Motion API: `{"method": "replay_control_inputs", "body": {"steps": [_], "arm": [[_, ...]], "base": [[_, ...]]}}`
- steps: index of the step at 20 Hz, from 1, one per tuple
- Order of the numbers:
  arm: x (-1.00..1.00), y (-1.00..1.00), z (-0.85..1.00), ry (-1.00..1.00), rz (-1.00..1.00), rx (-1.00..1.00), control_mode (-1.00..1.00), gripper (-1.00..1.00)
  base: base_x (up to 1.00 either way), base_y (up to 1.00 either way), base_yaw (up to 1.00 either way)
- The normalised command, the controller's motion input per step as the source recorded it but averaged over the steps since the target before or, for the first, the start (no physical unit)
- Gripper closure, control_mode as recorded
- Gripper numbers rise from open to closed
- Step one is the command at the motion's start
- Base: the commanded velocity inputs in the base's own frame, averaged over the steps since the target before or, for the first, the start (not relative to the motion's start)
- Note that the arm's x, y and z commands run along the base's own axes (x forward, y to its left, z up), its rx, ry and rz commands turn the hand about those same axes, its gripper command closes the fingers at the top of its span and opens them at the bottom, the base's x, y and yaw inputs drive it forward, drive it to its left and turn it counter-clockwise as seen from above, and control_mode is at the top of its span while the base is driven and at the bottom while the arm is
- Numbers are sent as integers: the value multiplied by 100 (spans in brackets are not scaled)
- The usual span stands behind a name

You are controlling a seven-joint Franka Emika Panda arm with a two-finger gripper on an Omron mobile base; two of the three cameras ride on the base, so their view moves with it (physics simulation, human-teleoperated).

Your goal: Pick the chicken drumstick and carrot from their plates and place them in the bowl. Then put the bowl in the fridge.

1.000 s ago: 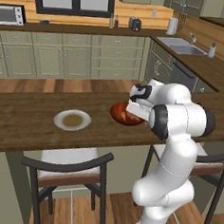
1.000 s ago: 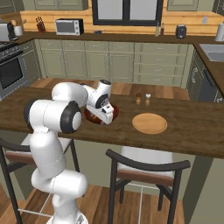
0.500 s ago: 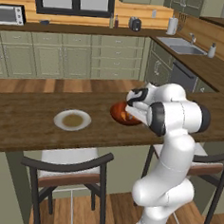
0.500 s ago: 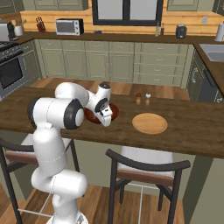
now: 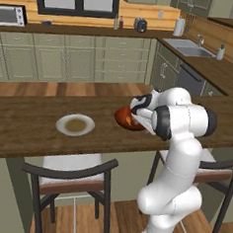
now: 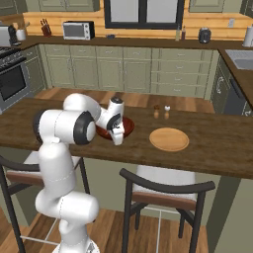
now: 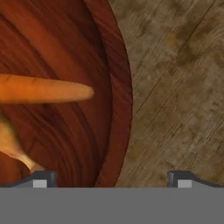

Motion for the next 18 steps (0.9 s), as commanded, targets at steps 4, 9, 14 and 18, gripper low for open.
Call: {"method": "replay_control_inputs", "body": {"steps": [4,9,14,18], "arm": [[19,0,-1,-1,-14,0,-100,-100],[19,0,-4,-2,-13,0,-100,-100],[1,0,-25,0,-10,0,-100,-100],[7,0,-27,0,-6,0,-100,100]], "base": [[0,0,0],[0,0,0],[0,0,0],[0,0,0]]}}
